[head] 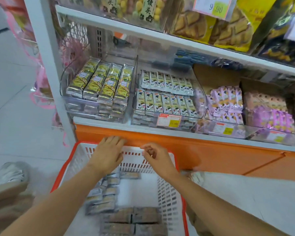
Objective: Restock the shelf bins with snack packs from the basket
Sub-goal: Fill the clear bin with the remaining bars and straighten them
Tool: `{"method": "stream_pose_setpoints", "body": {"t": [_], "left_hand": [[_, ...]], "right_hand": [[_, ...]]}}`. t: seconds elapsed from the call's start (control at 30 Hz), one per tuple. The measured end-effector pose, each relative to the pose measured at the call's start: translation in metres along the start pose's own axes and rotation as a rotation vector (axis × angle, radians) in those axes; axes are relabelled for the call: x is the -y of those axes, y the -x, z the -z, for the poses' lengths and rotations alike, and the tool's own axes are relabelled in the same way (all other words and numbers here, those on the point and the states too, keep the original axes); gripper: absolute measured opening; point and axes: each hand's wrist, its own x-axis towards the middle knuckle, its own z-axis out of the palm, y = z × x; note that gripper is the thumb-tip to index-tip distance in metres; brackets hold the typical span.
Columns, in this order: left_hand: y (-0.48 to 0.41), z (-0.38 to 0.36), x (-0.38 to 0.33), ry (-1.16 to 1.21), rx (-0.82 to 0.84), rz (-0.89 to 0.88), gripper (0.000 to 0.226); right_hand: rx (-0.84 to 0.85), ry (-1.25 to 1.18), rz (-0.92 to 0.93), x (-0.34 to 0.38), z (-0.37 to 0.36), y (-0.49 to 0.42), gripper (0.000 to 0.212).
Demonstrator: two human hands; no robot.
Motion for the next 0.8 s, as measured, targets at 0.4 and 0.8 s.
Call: {"method": "stream_pose_setpoints", "body": {"t": [0.4,0.8], "left_hand": [[0.012,-0.074,0.030,-0.082,0.198,0.092,0.069],[0.022,-0.120,0.044,0.020,-0.017,0.061,0.050]], "right_hand": [[0.183,0.167,-0.331,-0.133,-0.072,0.002,0.021],[0.323,0.327,-0.433,-0.202,-0.134,-0.008,0.040]]}}
